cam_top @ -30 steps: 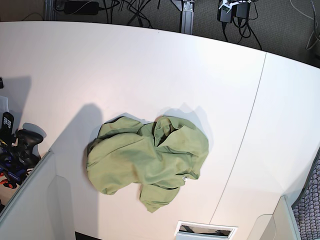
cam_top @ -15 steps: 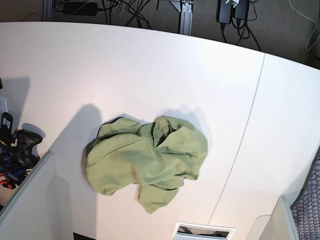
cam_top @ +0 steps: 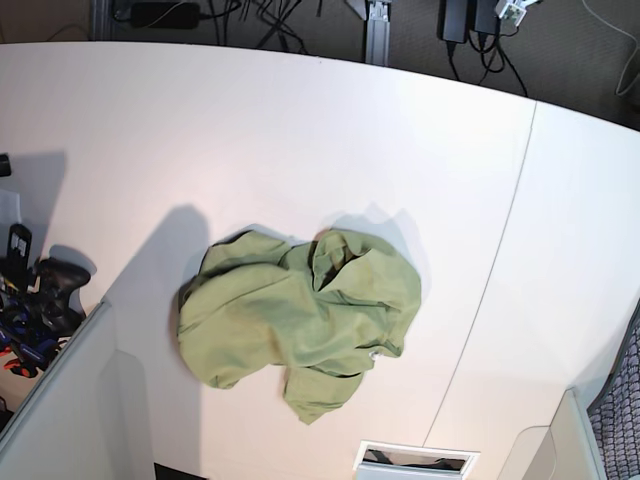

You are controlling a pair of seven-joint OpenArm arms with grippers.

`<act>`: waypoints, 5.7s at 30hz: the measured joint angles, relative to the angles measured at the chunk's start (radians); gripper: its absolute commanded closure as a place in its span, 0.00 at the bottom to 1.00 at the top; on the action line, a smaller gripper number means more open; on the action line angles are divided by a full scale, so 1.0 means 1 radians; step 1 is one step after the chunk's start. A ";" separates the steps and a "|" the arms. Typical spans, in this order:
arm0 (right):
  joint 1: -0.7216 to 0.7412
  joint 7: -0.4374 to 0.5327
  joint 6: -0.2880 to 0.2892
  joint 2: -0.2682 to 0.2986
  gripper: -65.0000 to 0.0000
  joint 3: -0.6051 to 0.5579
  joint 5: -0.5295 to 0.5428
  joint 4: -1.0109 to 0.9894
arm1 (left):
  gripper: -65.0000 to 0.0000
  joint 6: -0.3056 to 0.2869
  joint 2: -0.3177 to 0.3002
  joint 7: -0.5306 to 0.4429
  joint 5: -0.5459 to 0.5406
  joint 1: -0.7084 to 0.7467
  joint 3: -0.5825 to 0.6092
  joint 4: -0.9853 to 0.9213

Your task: Layout the t-shirt on the table in an organized manner, then fold the t-shirt properly

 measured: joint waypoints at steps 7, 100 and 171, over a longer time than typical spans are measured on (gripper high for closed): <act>-0.203 -0.012 0.006 0.084 1.00 0.048 0.010 0.406 | 0.89 0.001 -0.093 0.027 -0.001 0.167 -0.063 0.408; 0.924 -0.330 -0.048 -0.233 1.00 0.316 -0.081 0.011 | 1.00 0.006 0.135 -0.006 -0.011 -0.968 0.402 -0.050; 1.442 -0.651 0.050 0.167 1.00 0.333 0.315 0.357 | 1.00 -0.168 -0.311 0.140 -0.510 -1.700 0.010 0.037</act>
